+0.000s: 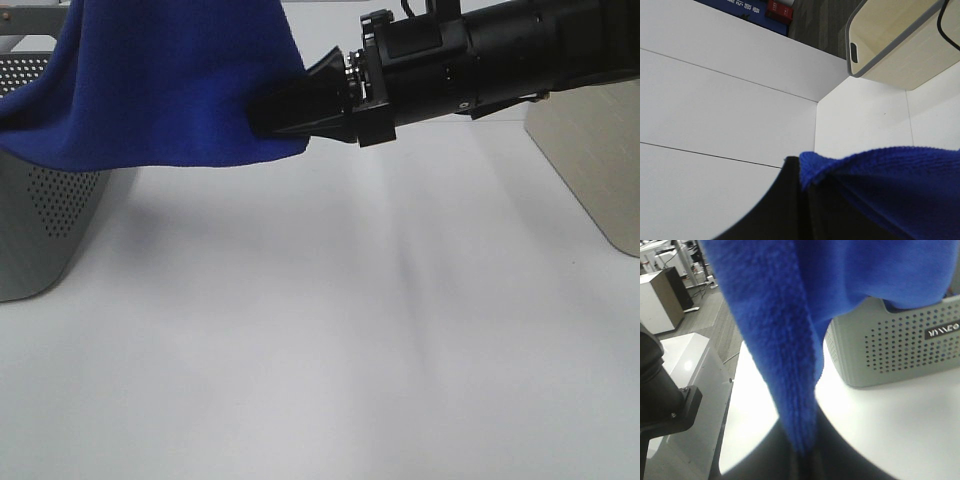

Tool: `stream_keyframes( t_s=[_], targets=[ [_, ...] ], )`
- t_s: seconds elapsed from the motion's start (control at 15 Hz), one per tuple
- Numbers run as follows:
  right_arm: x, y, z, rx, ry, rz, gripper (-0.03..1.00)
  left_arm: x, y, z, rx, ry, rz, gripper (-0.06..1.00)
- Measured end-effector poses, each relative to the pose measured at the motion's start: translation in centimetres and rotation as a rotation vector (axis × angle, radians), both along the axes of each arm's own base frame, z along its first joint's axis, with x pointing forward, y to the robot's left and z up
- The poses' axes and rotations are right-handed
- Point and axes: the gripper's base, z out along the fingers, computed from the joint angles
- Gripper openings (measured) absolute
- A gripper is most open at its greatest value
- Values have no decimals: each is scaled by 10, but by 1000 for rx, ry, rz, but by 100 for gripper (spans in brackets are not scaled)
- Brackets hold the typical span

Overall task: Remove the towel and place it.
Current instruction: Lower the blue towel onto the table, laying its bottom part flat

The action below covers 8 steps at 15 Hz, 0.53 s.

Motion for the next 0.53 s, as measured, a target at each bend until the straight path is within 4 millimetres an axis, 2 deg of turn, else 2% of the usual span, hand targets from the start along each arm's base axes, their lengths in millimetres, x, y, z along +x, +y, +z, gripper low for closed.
stream_keyframes(
  t_s=[0.13, 0.27, 0.33, 0.4, 0.47, 0.53],
  targets=[
    [7, -3, -1, -43, 92, -111, 1, 9, -4, -8, -40, 77, 15, 0],
    [12, -8, 12, -133, 112, -201, 1, 21, -10, -19, -81, 160, 37, 0],
    [16, -15, 39, -223, 118, -276, 1, 30, -12, -23, -148, 204, 76, 0],
    [16, -15, 39, -223, 118, -276, 1, 30, -12, -23, -148, 204, 76, 0],
    [19, -19, 51, -292, 113, -310, 1, 33, -11, -22, -179, 201, 103, 0],
    [27, -27, 76, -405, 133, -405, 1, 39, -8, -19, -225, 178, 160, 0]
  ],
)
